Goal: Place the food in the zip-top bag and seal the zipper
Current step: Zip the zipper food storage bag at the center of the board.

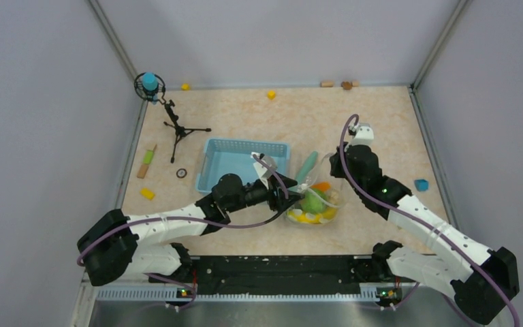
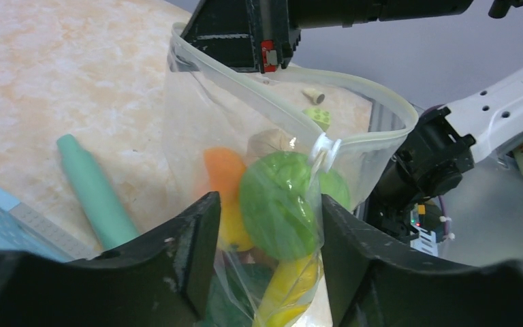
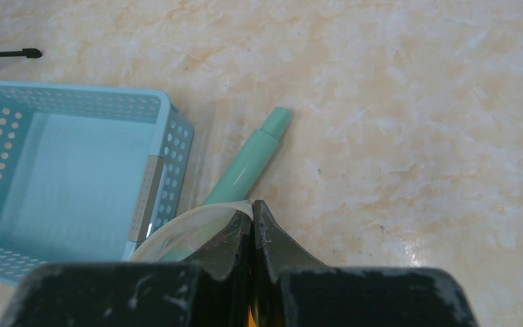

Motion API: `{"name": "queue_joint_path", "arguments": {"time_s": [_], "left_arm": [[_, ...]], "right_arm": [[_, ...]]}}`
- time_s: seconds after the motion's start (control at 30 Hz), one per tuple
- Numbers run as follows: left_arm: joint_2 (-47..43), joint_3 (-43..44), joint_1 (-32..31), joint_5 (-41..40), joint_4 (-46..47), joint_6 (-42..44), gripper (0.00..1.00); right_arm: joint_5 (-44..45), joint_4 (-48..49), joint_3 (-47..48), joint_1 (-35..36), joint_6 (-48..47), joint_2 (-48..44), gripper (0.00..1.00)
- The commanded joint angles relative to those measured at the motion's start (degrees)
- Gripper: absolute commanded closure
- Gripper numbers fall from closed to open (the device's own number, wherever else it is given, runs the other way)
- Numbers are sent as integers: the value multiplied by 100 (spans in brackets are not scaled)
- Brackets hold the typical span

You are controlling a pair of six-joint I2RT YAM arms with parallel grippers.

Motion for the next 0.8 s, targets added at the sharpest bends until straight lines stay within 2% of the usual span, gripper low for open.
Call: {"name": "queue_joint_path", "arguments": {"time_s": [0.0,0.13,0.37,0.43,0.53,0.6,0.67,0.7,0.77], "left_arm": [[70,251,53,339,572,-79,47],[131,352,60,313,554,6,48],[337,504,73,406,446,33,65],[361,515,71,433,449,25,75],[345,487,75,541,510,65,100],[289,447,80,521,512,130,100],[186,349,80,449,509,204,100],[135,317,82,394,505,223,100],[26,209,80,282,477,294,100]], "right_arm": [[29,61,6,-62,10,-83,100],[20,54,7,-60,13,-79,100],[-38,45,25,-58,15,-73,100],[-60,32,28,-61,10,-75,100],[-110,3,40,-59,-70,-99,100],[-137,-56,91,-60,-216,-148,100],[-264,-101,184,-60,-455,-235,87],[-379,-92,211,-57,-607,-300,76],[-839,-46,322,-64,-1031,-456,47]]}}
